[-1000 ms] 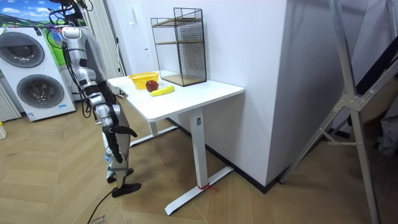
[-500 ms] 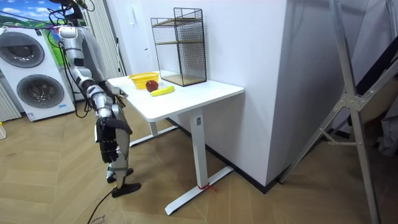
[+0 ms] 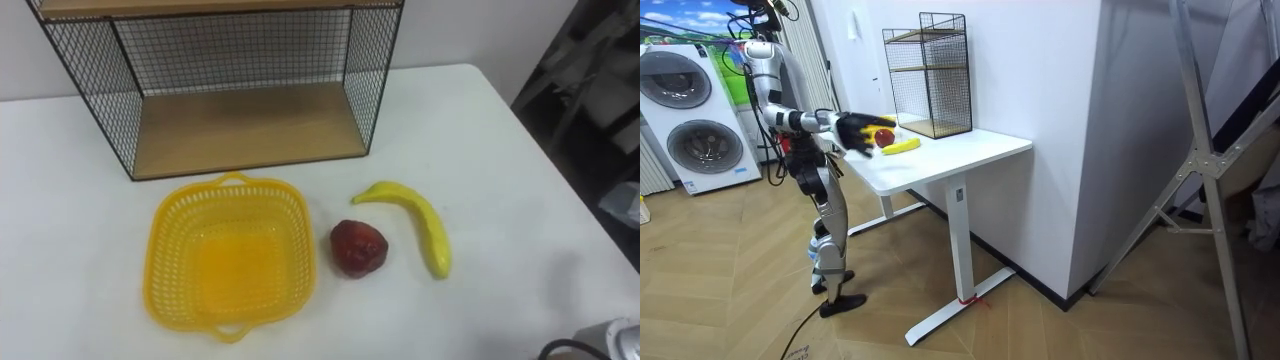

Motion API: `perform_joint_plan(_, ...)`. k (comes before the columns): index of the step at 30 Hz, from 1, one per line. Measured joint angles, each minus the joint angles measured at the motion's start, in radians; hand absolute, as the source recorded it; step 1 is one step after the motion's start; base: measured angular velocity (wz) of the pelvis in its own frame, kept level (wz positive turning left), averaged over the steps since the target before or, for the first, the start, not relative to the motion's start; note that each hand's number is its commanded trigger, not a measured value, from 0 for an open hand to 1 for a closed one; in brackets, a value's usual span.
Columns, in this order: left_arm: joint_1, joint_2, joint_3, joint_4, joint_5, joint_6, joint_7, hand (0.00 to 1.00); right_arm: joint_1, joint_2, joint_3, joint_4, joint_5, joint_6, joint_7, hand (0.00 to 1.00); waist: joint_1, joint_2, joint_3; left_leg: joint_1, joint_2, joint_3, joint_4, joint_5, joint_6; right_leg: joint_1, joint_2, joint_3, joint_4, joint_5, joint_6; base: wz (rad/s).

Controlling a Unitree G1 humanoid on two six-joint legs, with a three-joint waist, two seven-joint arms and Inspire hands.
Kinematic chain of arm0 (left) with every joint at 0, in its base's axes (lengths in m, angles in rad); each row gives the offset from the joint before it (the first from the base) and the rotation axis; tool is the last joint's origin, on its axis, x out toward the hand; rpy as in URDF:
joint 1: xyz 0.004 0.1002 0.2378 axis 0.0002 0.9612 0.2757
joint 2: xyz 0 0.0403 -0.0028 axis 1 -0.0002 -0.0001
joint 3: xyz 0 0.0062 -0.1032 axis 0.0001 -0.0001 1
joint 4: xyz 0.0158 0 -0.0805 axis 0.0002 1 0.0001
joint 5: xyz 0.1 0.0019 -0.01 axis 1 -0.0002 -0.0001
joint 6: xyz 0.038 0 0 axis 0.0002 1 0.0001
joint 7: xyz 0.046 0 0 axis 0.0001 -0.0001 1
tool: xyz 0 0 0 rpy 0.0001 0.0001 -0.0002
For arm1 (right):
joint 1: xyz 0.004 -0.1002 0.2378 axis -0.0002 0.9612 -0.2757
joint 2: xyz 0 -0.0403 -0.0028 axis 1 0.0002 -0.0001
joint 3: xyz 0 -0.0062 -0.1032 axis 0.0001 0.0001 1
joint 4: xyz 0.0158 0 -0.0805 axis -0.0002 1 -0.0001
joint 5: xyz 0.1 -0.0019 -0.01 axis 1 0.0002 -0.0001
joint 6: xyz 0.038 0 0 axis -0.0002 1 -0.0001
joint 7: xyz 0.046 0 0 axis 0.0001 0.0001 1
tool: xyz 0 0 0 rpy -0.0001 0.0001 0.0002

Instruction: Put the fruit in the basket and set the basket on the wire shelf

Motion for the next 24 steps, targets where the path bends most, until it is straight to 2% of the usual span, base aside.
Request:
perform_joint_plan(2, 0.001, 0.000, -0.011, 0.000, 0.011, 0.000, -0.004, 0.00, 0.000, -0.005, 0.032, -0.051, -0.008, 0.000, 0.038, 0.00, 0.007, 0.004, -0.0002, 0.000, 0.000, 0.000, 0.000, 0.000, 0.000, 0.001, 0.000, -0.003, 0.000, 0.000, 0.000, 0.00)
perform_joint_plan(6, 0.008, 0.003, -0.021, 0.001, 0.017, -0.008, -0.010, 0.00, -0.002, -0.042, 0.116, -0.090, -0.064, -0.001, 0.150, 0.00, 0.022, 0.006, -0.0001, 0.010, 0.003, -0.007, 0.000, 0.000, 0.000, 0.007, -0.003, -0.005, 0.000, 0.002, -0.002, 0.00)
perform_joint_plan(11, 0.022, 0.009, -0.057, 0.001, 0.017, -0.009, -0.010, 0.00, -0.002, -0.043, 0.210, -0.092, -0.096, 0.004, 0.256, 0.00, 0.040, -0.002, 0.0030, 0.012, 0.007, -0.009, -0.002, 0.003, -0.001, 0.011, -0.006, -0.007, 0.000, 0.002, -0.003, 0.02)
perform_joint_plan(12, 0.022, 0.009, -0.061, 0.001, 0.018, -0.009, -0.010, 0.00, -0.003, -0.044, 0.226, -0.096, -0.117, 0.009, 0.280, 0.00, 0.045, -0.001, 0.0009, 0.008, 0.008, -0.009, -0.002, 0.005, 0.000, 0.007, -0.007, -0.011, 0.001, 0.003, -0.003, 0.03)
perform_joint_plan(16, 0.020, 0.012, -0.069, 0.002, 0.019, -0.014, -0.010, 0.00, -0.006, -0.050, 0.273, -0.130, -0.125, 0.011, 0.359, 0.00, 0.062, -0.007, 0.0009, 0.007, 0.008, -0.009, -0.001, 0.010, 0.001, 0.006, -0.009, -0.021, -0.001, 0.010, -0.003, 0.00)
perform_joint_plan(20, 0.021, 0.012, -0.078, 0.008, 0.019, -0.017, -0.010, 0.00, -0.006, -0.053, 0.293, -0.157, -0.129, 0.007, 0.425, 0.00, 0.066, -0.006, 0.0011, -0.002, 0.006, -0.010, 0.003, 0.012, 0.005, 0.007, -0.014, -0.030, -0.002, 0.013, 0.000, 0.06)
perform_joint_plan(24, 0.016, 0.011, -0.088, 0.020, 0.019, -0.017, -0.010, 0.00, -0.007, -0.055, 0.335, -0.159, -0.141, 0.007, 0.500, 0.00, 0.067, 0.007, -0.0005, -0.004, 0.004, -0.009, 0.004, 0.014, 0.008, 0.007, -0.015, -0.030, -0.003, 0.020, 0.003, 0.00)
